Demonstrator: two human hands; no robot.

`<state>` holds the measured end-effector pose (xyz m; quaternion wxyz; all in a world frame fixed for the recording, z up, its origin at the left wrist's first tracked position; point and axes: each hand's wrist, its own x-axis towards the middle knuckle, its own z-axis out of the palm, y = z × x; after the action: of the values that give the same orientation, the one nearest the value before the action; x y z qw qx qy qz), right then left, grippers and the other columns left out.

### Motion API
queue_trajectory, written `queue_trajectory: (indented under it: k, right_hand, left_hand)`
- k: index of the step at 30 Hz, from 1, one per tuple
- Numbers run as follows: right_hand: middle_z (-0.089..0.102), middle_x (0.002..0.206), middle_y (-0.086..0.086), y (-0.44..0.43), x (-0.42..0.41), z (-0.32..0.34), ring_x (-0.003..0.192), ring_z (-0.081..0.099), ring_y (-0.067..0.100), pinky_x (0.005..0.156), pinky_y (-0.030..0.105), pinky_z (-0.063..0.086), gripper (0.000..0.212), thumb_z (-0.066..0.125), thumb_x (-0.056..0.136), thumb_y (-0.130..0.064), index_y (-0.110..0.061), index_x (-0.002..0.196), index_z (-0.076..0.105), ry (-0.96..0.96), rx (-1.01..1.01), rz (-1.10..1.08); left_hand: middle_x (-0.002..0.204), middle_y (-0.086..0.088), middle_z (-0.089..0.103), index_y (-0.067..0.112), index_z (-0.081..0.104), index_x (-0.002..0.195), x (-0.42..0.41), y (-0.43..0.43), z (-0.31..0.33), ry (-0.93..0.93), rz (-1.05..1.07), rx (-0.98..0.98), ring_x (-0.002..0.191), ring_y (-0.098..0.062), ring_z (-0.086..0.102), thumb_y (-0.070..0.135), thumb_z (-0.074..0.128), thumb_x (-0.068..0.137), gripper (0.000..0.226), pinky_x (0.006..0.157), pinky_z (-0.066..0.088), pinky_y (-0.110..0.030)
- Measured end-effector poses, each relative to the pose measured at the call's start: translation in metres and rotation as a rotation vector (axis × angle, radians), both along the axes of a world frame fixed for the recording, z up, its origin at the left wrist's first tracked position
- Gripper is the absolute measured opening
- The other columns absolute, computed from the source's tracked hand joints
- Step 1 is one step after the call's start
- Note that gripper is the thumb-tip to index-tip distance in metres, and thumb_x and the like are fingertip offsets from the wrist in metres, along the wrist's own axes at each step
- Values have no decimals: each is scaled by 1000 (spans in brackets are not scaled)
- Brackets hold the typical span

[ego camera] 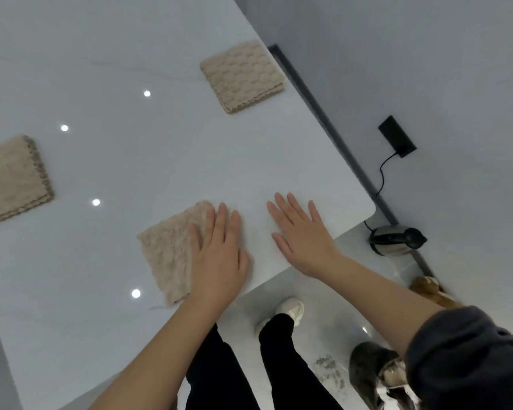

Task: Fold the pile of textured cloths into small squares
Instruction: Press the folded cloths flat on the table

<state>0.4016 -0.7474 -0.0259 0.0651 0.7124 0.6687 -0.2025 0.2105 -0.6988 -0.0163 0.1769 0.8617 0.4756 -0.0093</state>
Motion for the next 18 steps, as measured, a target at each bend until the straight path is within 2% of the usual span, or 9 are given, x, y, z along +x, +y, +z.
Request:
queue_trajectory:
  k: [3, 7, 11, 14, 18]
  right_hand:
    - [-11, 163, -2, -9, 34, 5, 150, -10, 21, 120, 46, -4, 75, -13, 86, -51, -23, 155, -5, -7, -34, 20]
    - [-13, 163, -1, -16, 75, 14, 150, -12, 21, 121, 47, 1, 76, -17, 83, -50, -23, 154, -9, -47, -74, 71]
    - [-13, 163, 0, -7, 104, 21, 150, -11, 21, 121, 47, 4, 64, 4, 96, -45, -22, 155, -6, -33, -92, 96]
    - [-11, 163, 0, 7, 123, 22, 150, -10, 20, 122, 46, 4, 59, 17, 104, -41, -22, 156, -4, -19, -102, 128]
    - [-8, 164, 0, 37, 147, 18, 150, -8, 20, 121, 47, 8, 58, 21, 105, -40, -22, 156, -1, 7, -124, 185]
  left_hand:
    - [160, -14, 16, 10, 23, 151, 35, -14, 1, 26, 35, 1, 149, -30, 7, 28, 29, 90, 65, 117, -2, -53]
    - [162, -13, 9, 12, 21, 152, 79, -25, 2, 26, 96, -42, 150, -29, 0, 23, 41, 93, 64, 116, -7, -53]
    - [162, -11, 1, 14, 16, 154, 115, -21, 5, 8, 126, -67, 150, -27, -6, 24, 39, 96, 63, 116, -10, -50]
    - [162, -10, 2, 14, 18, 153, 138, -9, 5, -27, 164, -87, 150, -27, -6, 24, 40, 96, 62, 117, -6, -49]
    - [162, -11, 2, 14, 22, 152, 165, 14, 1, -80, 222, -94, 150, -27, -6, 22, 42, 95, 61, 118, -3, -47]
